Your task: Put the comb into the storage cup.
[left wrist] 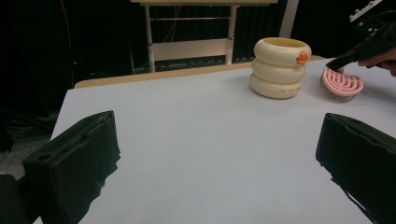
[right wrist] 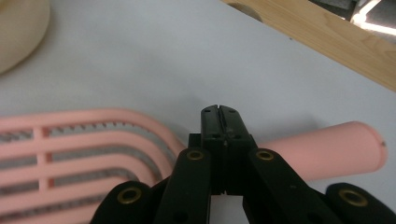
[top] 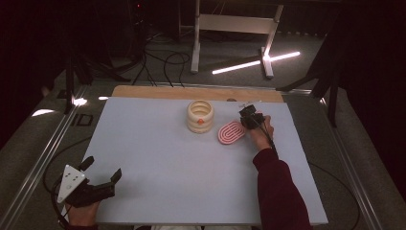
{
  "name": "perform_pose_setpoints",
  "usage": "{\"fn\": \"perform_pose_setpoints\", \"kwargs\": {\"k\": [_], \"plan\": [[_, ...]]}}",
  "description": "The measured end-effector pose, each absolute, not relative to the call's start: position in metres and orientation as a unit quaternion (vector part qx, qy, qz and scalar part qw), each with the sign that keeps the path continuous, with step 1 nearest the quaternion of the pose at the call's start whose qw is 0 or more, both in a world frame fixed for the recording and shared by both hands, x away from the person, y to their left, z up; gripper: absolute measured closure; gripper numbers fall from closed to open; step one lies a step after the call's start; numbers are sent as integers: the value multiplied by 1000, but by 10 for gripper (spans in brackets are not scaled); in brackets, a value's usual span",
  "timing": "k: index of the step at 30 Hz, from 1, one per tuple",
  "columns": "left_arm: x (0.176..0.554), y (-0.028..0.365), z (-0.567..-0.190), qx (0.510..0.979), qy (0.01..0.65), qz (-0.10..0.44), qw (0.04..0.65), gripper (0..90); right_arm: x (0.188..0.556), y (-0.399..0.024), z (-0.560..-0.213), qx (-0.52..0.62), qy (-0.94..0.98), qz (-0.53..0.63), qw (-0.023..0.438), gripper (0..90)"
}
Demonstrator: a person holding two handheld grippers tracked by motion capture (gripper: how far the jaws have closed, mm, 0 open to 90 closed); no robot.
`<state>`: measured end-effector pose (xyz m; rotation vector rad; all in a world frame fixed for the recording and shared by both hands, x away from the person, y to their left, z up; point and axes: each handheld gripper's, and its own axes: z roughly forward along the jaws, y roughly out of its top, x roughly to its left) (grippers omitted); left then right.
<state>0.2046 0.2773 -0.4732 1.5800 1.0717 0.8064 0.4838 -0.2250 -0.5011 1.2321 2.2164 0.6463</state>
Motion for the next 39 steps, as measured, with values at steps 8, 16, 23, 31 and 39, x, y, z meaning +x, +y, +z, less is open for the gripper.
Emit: {"fn": "perform_pose_setpoints", "kwargs": {"k": [8,16,23,31,39], "plan": [[204,277,-473,655,446,335,510,0,485,-225,-491,438,839,182,268,900],[204,278,-473,654,445,336,511,0,487,-220,-494,422,847,180,269,900],[203,279,-473,652,447,337,512,0,492,-216,-499,430,846,178,260,900],[203,278,-473,653,446,336,511,0,490,-228,-499,453,842,167,244,900],[204,278,-473,653,447,335,511,0,484,-238,-500,458,843,170,224,900]]}}
